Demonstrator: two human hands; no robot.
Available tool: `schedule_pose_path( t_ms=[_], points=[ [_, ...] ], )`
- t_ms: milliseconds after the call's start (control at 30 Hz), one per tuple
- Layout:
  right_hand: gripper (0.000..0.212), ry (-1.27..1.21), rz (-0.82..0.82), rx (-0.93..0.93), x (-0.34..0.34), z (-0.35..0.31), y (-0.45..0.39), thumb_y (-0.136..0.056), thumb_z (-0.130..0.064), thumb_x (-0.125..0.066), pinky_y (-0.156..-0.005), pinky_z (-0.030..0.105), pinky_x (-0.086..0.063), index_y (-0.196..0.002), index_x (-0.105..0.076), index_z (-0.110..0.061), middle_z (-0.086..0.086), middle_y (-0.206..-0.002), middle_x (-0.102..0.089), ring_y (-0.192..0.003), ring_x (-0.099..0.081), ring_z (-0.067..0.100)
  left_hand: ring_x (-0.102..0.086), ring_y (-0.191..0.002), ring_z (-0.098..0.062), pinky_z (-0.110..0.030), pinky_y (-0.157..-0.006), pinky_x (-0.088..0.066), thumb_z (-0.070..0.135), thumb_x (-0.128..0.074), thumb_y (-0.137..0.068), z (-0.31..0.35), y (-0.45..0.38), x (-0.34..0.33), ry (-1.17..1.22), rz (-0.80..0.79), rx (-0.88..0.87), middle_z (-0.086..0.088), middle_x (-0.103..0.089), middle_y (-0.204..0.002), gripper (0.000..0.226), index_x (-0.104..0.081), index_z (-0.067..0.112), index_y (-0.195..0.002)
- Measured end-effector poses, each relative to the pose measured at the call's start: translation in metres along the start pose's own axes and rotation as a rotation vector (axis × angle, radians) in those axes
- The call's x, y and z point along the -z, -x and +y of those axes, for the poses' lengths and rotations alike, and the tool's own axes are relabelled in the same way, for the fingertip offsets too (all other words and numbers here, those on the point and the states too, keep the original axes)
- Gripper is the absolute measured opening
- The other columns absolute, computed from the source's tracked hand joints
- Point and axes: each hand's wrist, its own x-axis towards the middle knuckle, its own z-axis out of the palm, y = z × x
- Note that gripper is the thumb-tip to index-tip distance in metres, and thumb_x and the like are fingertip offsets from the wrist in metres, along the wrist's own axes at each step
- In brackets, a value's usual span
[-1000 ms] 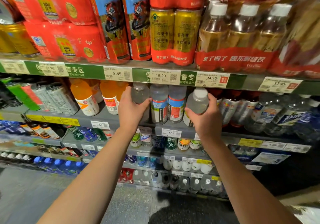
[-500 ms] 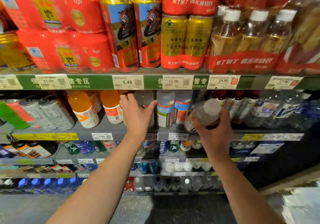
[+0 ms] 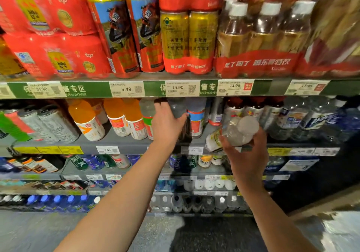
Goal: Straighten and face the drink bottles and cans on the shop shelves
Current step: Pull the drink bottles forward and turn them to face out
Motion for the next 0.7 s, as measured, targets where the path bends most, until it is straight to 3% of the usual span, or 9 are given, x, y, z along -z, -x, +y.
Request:
schedule_pose_path(
  t_ms=[133,200,267,433,500,567,700],
  points=[
    [0.064,-0.026,-0.047,-0.049,0.009,0.008,-0.001,-0.069,-0.053,-0.081,-0.081,0.01,-0.047,-0.124,-0.051,-0.04,-0.032,-0.112,-0.056,-0.104,-0.057,-0.004,-0.055,-0.102,-0.029,-0.035,-0.074,-0.045,0.042,-0.087,-0.067,-0.002,0.019,0.0,0.084,0.079,-0.076,-0.008,-0.049,-0.113,0.069,-0.052,0.012,-0.117],
    [0.066,-0.027,-0.066,-0.076,0.009,0.01,-0.001,-0.066,-0.052,-0.082,-0.085,0.028,-0.053,-0.123,-0.053,-0.037,-0.025,-0.111,-0.06,-0.105,-0.059,0.004,-0.055,-0.11,-0.024,-0.04,-0.083,-0.049,0.043,-0.084,-0.069,-0.01,0.038,0.0,0.153,0.09,-0.097,-0.001,-0.058,-0.117,0.07,-0.047,0.026,-0.126],
    [0.068,-0.047,-0.096,-0.092,0.004,0.008,-0.001,-0.064,-0.05,-0.084,-0.09,0.04,-0.054,-0.123,-0.055,-0.033,-0.019,-0.11,-0.062,-0.105,-0.06,0.01,-0.059,-0.11,-0.013,-0.036,-0.085,-0.052,0.046,-0.083,-0.071,-0.02,0.054,0.002,0.253,0.112,-0.031,0.01,-0.064,-0.119,0.068,-0.046,0.038,-0.127],
    [0.07,-0.1,-0.183,-0.127,-0.021,-0.005,0.003,-0.063,-0.046,-0.088,-0.09,0.03,-0.054,-0.124,-0.054,-0.035,-0.017,-0.111,-0.063,-0.105,-0.061,0.007,-0.06,-0.104,0.008,-0.004,-0.084,-0.045,0.054,-0.085,-0.066,-0.045,0.081,0.02,0.562,0.295,0.119,0.032,-0.063,-0.108,0.061,-0.049,0.052,-0.116],
    [0.07,-0.095,-0.212,-0.088,-0.035,-0.008,0.004,-0.066,-0.046,-0.087,-0.089,0.016,-0.049,-0.126,-0.054,-0.031,-0.018,-0.113,-0.062,-0.105,-0.06,0.001,-0.062,-0.104,0.007,-0.004,-0.084,-0.046,0.058,-0.086,-0.064,-0.058,0.087,0.032,0.649,0.397,0.158,0.032,-0.063,-0.109,0.063,-0.05,0.053,-0.116],
    [0.07,-0.075,-0.237,-0.054,-0.053,-0.011,0.004,-0.068,-0.045,-0.087,-0.088,0.014,-0.048,-0.126,-0.053,-0.027,-0.017,-0.113,-0.062,-0.105,-0.059,-0.001,-0.064,-0.103,0.004,-0.005,-0.082,-0.048,0.058,-0.087,-0.063,-0.07,0.088,0.045,0.716,0.447,0.187,0.03,-0.065,-0.109,0.065,-0.053,0.052,-0.117],
    [0.076,0.006,-0.237,0.013,-0.095,-0.01,0.002,-0.069,-0.03,-0.092,-0.089,0.01,-0.046,-0.132,-0.049,-0.022,-0.011,-0.117,-0.06,-0.106,-0.055,-0.01,-0.064,-0.1,0.01,-0.001,-0.08,-0.046,0.03,-0.09,-0.069,-0.095,0.087,0.065,0.794,0.447,0.206,0.033,-0.066,-0.106,0.064,-0.055,0.035,-0.122]
  ],
)
